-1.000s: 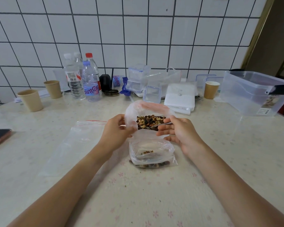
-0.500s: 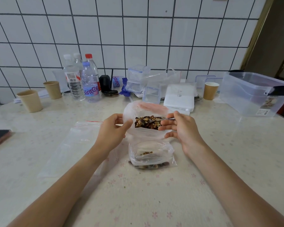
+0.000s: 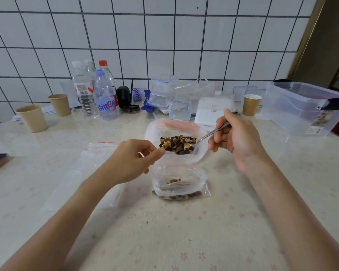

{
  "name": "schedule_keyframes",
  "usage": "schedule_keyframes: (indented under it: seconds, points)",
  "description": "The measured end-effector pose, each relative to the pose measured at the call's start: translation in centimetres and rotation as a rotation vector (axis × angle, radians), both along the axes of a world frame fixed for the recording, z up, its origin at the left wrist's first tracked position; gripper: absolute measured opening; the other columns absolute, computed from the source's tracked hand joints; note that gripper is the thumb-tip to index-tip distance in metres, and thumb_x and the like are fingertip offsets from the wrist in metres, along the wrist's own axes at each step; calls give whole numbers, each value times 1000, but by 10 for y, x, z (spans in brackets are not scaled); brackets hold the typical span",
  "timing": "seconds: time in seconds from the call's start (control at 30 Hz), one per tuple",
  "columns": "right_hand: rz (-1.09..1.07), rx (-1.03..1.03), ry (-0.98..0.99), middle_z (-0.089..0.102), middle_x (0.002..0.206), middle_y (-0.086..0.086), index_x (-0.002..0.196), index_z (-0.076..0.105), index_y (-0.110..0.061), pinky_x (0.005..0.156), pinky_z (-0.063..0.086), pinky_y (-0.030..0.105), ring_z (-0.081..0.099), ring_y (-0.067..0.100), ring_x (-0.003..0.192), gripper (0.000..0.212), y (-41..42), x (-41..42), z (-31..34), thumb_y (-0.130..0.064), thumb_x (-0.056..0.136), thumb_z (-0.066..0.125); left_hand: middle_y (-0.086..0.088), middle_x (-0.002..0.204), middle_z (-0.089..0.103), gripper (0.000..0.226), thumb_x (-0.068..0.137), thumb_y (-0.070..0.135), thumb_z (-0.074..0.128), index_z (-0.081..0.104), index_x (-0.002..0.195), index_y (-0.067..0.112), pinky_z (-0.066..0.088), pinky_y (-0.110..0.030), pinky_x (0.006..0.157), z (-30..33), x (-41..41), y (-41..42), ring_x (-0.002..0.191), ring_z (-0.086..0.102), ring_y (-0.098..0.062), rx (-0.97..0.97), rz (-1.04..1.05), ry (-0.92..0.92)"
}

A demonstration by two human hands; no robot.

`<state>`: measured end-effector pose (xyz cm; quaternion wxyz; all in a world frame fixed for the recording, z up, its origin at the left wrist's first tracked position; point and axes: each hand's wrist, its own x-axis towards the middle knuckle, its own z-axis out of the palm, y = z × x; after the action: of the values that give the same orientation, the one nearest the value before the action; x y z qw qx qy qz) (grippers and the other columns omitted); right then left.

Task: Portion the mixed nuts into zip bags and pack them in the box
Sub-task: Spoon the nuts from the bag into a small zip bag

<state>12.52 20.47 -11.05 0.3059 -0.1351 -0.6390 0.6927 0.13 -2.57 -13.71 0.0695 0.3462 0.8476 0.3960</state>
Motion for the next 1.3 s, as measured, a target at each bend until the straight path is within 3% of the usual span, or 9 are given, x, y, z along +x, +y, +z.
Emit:
schedule_keyframes:
  seconds: [0.1,0.27,0.4,0.57,0.73,0.83,1.03,1.17,1.3]
  points:
    - [22,54,-35,50,49,10,70,56,-12,48,47,34,59,30,42,45,-2,2,2,-31,109,43,11,82,74,32,87,60,66,77,91,30,47,-15,54,-3,6,1,56,65,-4,-66,-101,-51]
    - [97,248,-85,51,49,9,70,54,-11,50,52,31,58,27,42,48,-13,5,2,-34,110,42,11,82,71,16,93,41,71,79,96,28,43,-16,46,-5,9,3,47,55,-6,14,-189,-68]
    - [186,417,-6,50,49,7,73,54,-9,53,50,35,57,28,45,49,-26,6,0,-36,112,40,11,83,71,13,93,39,71,80,94,31,46,-24,47,-5,8,3,54,54,-17,84,-211,-133]
    - [225,517,101,48,51,4,73,54,-6,51,48,36,51,27,45,50,-32,9,0,-36,109,39,-1,89,73,18,87,46,70,80,90,32,46,-21,47,-2,7,2,66,58,-19,142,-230,-224]
    - [169,448,132,48,50,7,72,54,-8,49,47,31,51,27,43,50,-28,7,-1,-35,111,37,4,82,71,13,94,41,70,78,88,33,47,-21,50,-5,-1,-1,60,56,-14,66,-178,-164]
    - [54,262,125,49,47,3,70,54,-11,44,44,25,50,24,39,51,-24,1,-3,-36,112,39,5,84,73,14,92,44,71,78,86,34,47,-21,50,-5,-5,-4,59,58,-10,18,-177,-152]
    - [-94,-25,24,55,48,4,76,55,-11,39,41,26,56,23,39,48,-13,-10,-12,-37,112,36,9,68,71,44,85,64,65,71,77,21,47,-22,52,-4,-13,-2,55,67,-4,38,26,-24]
    - [-154,37,-35,58,49,4,82,55,-10,38,43,26,58,23,45,44,-9,-13,-17,-36,112,35,5,74,69,43,89,61,66,64,81,19,52,-32,66,-12,-23,4,72,69,-18,115,261,128]
    - [-152,153,-131,60,52,1,88,55,-9,42,45,30,59,26,54,37,-8,-14,-23,-34,110,40,7,95,68,53,85,72,59,65,98,21,49,-26,68,-16,-30,11,88,67,-15,150,308,63]
